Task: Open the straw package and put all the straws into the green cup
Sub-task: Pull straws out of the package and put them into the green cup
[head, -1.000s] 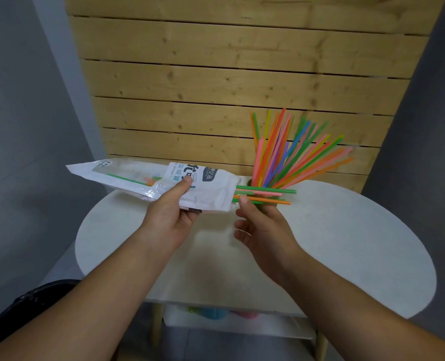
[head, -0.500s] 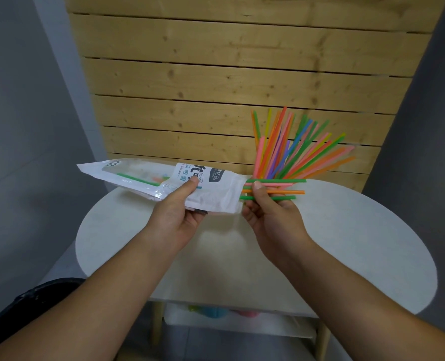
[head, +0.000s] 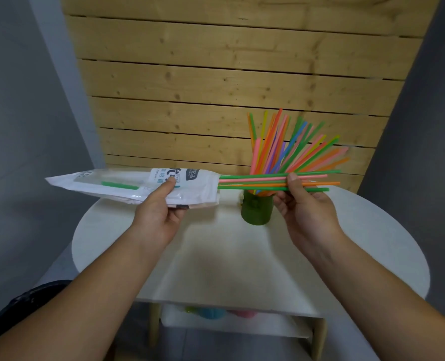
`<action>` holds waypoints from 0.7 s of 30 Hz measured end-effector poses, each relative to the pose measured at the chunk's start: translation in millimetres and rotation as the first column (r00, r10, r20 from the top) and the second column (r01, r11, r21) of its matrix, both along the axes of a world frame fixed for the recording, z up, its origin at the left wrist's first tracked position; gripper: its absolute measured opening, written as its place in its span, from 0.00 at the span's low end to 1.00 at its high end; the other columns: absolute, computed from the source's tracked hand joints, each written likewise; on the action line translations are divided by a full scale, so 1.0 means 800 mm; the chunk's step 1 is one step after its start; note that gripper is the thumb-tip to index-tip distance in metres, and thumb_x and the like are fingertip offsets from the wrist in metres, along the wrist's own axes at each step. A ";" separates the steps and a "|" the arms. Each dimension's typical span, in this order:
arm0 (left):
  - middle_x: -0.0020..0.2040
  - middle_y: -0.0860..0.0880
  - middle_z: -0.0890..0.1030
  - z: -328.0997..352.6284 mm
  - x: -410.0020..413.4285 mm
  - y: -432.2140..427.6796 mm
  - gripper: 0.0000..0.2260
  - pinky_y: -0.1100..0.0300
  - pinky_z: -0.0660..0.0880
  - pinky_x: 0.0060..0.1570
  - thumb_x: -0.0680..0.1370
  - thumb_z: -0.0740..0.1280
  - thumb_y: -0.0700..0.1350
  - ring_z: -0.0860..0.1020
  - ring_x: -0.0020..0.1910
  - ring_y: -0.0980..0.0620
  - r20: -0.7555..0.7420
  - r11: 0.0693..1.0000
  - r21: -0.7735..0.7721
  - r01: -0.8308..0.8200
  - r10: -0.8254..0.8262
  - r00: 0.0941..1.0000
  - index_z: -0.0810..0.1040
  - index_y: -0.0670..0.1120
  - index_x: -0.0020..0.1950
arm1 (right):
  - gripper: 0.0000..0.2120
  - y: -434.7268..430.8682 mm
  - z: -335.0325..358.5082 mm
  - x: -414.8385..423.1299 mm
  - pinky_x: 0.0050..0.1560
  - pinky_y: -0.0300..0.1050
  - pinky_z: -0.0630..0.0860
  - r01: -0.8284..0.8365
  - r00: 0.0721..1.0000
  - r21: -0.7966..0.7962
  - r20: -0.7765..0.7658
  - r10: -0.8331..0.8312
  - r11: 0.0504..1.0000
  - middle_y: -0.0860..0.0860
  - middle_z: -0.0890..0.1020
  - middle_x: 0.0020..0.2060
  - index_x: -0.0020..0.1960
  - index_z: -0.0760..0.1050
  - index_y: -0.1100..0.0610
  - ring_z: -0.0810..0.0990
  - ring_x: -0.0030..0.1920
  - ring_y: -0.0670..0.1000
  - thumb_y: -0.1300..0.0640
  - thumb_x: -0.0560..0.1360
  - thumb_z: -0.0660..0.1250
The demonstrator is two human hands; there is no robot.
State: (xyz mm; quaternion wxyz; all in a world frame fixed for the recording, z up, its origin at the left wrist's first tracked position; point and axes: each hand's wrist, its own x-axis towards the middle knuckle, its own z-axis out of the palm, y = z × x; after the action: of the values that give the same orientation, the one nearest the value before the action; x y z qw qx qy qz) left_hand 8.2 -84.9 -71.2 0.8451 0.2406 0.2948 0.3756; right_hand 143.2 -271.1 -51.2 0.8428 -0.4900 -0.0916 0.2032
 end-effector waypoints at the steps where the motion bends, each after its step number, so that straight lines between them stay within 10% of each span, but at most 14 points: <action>1: 0.39 0.47 0.89 -0.001 -0.001 0.003 0.11 0.59 0.83 0.30 0.77 0.73 0.36 0.88 0.37 0.51 -0.004 1.000 0.005 -0.013 0.013 1.000 0.80 0.43 0.59 | 0.06 -0.007 0.002 0.006 0.40 0.40 0.82 0.015 1.000 -0.005 0.012 -0.015 1.000 0.48 0.84 0.34 0.52 0.79 0.59 0.80 0.33 0.44 0.58 0.80 0.67; 16: 0.58 0.46 0.87 -0.008 0.010 0.011 0.20 0.60 0.82 0.31 0.78 0.73 0.37 0.87 0.43 0.51 -0.081 0.997 0.037 -0.069 0.072 0.994 0.77 0.44 0.69 | 0.07 -0.071 0.001 0.061 0.40 0.38 0.81 0.233 0.970 -0.024 0.075 -0.231 0.972 0.50 0.83 0.36 0.51 0.80 0.60 0.82 0.34 0.45 0.55 0.77 0.71; 21: 0.56 0.46 0.87 -0.009 0.011 0.009 0.20 0.60 0.82 0.31 0.77 0.74 0.37 0.87 0.42 0.52 -0.074 0.997 0.041 -0.059 0.062 0.995 0.78 0.44 0.69 | 0.09 -0.082 0.005 0.067 0.42 0.40 0.82 0.380 0.889 -0.114 0.320 -0.328 0.918 0.48 0.83 0.31 0.43 0.82 0.57 0.82 0.33 0.46 0.52 0.77 0.72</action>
State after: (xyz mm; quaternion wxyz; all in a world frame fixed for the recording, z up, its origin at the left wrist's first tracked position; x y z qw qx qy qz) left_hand 17.0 -77.8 -78.4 0.8167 0.2619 0.3264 0.3975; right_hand 197.0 -336.7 -47.5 0.7966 -0.5946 -0.1069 -0.0223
